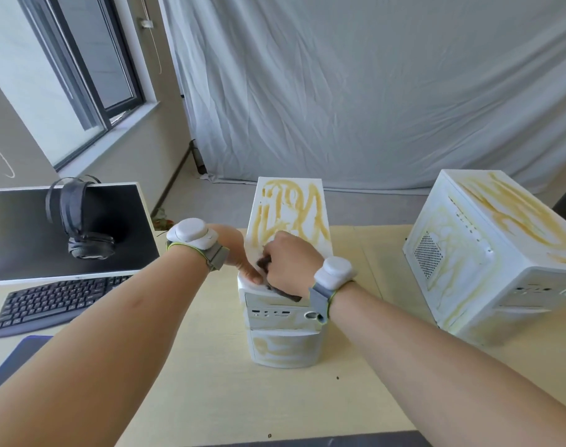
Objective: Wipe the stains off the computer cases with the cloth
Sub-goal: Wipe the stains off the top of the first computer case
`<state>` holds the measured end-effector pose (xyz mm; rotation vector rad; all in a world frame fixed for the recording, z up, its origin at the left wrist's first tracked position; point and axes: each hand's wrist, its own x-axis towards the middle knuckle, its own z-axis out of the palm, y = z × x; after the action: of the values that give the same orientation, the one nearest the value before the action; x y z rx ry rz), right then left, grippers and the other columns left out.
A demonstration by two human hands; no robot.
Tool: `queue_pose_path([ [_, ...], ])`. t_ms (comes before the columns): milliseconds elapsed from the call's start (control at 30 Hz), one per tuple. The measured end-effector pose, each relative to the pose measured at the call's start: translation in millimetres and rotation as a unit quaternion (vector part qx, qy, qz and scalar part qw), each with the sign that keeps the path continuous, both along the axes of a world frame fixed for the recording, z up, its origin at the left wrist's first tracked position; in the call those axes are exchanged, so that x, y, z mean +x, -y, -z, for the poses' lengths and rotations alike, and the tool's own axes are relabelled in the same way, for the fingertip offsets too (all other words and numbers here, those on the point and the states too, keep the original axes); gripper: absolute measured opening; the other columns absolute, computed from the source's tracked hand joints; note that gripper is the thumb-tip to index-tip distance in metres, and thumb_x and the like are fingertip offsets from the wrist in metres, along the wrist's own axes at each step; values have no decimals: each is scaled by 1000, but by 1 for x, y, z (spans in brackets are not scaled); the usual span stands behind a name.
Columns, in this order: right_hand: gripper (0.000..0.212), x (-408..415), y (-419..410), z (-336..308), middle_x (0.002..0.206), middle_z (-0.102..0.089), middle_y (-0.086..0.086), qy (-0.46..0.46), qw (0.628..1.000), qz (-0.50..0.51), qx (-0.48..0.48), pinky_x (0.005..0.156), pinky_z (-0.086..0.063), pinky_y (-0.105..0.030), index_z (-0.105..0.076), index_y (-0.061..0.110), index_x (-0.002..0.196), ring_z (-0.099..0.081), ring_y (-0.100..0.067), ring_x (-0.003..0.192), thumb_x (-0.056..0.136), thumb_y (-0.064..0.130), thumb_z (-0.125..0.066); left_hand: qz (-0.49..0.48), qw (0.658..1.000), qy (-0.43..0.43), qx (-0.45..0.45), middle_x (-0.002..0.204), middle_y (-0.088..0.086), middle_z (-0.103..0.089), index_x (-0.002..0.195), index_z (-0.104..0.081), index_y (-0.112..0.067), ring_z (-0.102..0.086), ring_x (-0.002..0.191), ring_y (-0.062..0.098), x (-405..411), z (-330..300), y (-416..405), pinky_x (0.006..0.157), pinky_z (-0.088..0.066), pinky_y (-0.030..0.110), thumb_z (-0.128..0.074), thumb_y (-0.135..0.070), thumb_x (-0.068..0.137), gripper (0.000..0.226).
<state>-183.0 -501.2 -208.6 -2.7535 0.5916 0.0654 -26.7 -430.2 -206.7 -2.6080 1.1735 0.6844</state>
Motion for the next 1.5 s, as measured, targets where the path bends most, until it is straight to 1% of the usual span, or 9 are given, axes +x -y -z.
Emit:
queue_pose_path([
  [167,11,-38,63,-7,60,-68,-9,-48,991,125,28,43,-50,-28,-69,6,56,-66,-30,47,59,-2,-62,4,1000,-3,22,107,1,-74,118,-69,-15,-67,102,25,-7,-3,3,94,-50,34,-85,-72,57,84],
  [400,23,-58,118,34,51,-48,-7,20,971,214,101,50,-29,-26,-46,7,53,-45,-25,51,73,5,-56,-43,999,14,26,74,2,-60,79,-57,-13,-51,67,25,-13,-4,8,69,-43,28,-87,-72,51,72],
  [533,20,-49,137,15,60,-52,-9,58,965,238,98,56,-38,-30,-50,8,64,-52,-28,61,84,8,-55,-78,995,32,59,73,0,-70,73,-64,-13,-66,72,25,-9,-5,13,85,-54,35,-89,-76,28,82],
  [667,18,-24,140,2,80,-66,-11,147,975,135,99,65,-48,-33,-65,11,76,-63,-32,80,88,13,-51,-67,993,42,86,80,1,-73,89,-70,-11,-71,82,27,-21,-14,28,87,-55,38,-94,-66,36,80],
  [800,24,-23,113,14,86,-43,3,75,997,5,27,74,-32,-30,-60,13,90,-48,-24,95,101,14,-38,-65,991,62,99,86,0,-67,94,-64,-10,-66,81,27,-33,-16,38,81,-53,36,-96,-55,50,71],
  [967,22,-42,112,33,95,-51,-8,118,993,19,12,74,-43,-35,-66,9,87,-52,-29,89,95,22,-51,-76,988,66,120,102,4,-70,108,-65,-7,-69,89,30,-34,-20,38,82,-55,40,-96,-57,48,84],
  [1133,20,-9,133,24,89,-62,-13,125,990,65,31,69,-40,-33,-62,9,77,-54,-30,86,93,19,-54,-80,988,60,115,92,2,-69,102,-66,-7,-69,89,29,-39,-22,38,89,-56,41,-97,-51,52,73],
  [1300,28,-13,115,15,79,-46,-9,74,997,36,12,59,-34,-30,-45,9,62,-48,-27,71,88,13,-53,-91,989,54,102,107,6,-72,107,-64,-6,-68,101,31,-44,-24,31,95,-54,43,-95,-49,58,72],
  [1500,11,-16,120,-7,70,-70,-12,-2,994,-82,68,55,-49,-31,-73,7,69,-63,-26,66,69,16,-66,-105,992,34,53,95,1,-65,106,-56,-10,-63,94,28,-39,-29,20,89,-51,35,-95,-48,58,73],
])
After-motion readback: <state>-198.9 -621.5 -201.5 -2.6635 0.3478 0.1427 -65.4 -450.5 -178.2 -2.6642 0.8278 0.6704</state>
